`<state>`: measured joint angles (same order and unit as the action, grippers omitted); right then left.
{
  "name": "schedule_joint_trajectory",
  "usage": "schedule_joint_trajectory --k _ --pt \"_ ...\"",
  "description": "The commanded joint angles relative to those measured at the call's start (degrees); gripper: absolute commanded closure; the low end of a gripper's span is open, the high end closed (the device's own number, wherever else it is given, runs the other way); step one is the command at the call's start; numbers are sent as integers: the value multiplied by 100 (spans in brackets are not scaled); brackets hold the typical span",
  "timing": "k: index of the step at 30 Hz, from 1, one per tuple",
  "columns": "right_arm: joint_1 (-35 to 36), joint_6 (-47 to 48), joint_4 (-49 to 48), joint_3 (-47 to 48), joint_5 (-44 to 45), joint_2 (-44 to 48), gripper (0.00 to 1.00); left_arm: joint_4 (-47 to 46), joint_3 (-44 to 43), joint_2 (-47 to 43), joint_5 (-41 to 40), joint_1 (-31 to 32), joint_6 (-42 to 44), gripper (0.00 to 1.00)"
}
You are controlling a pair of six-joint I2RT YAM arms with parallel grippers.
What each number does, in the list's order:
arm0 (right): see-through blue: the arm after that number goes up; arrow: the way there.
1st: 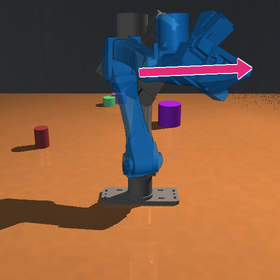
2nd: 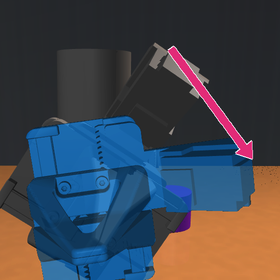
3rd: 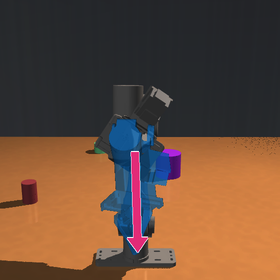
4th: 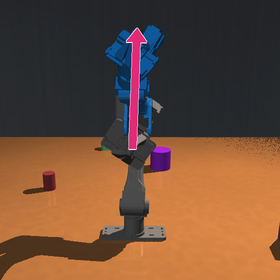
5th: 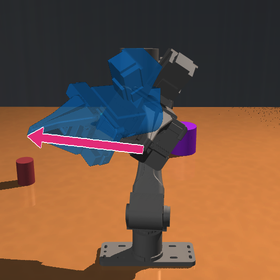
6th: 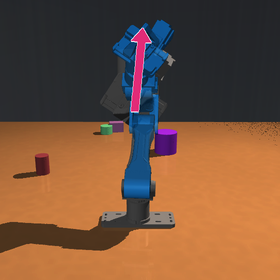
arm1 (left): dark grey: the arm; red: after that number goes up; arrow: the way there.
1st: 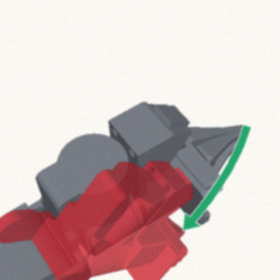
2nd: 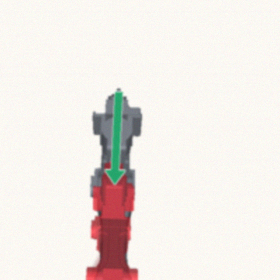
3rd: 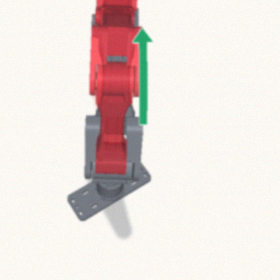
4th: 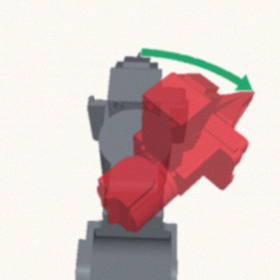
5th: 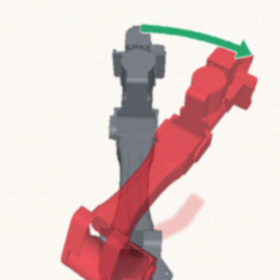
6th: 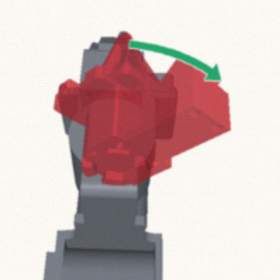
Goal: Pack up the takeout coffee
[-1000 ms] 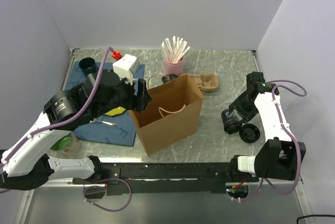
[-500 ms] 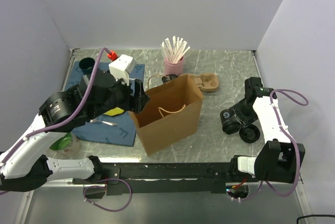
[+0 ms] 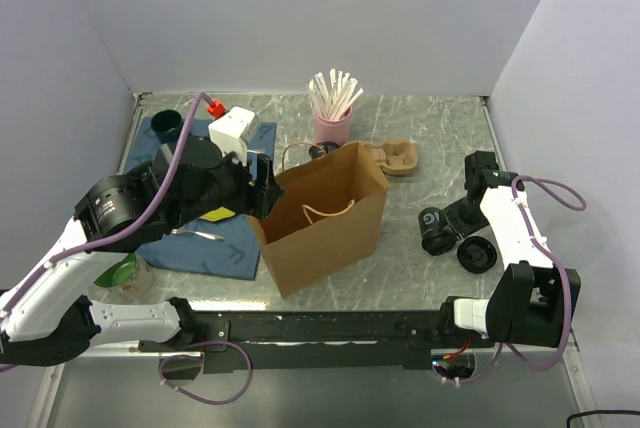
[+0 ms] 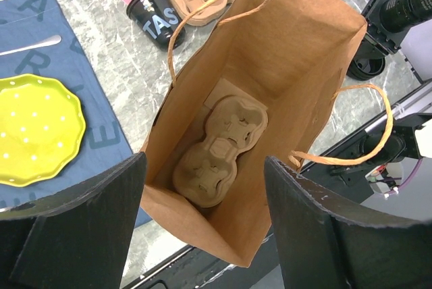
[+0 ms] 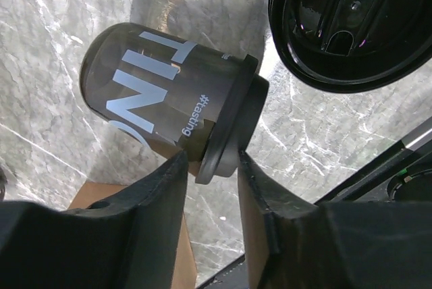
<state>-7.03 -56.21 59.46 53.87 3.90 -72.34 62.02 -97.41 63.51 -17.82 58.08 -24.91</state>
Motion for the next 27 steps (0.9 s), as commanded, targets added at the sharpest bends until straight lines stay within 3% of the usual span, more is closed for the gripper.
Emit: schedule_joint_trajectory --k 1,17,27 --pt "-35 -110 -163 -78 243 -87 61 -49 -200 39 -54 -8 117 24" --pt "-27 531 -137 54 498 -88 77 -243 2 -49 -63 -16 91 24" --pt "35 944 4 448 629 -70 97 -296 28 -93 -90 -8 153 24"
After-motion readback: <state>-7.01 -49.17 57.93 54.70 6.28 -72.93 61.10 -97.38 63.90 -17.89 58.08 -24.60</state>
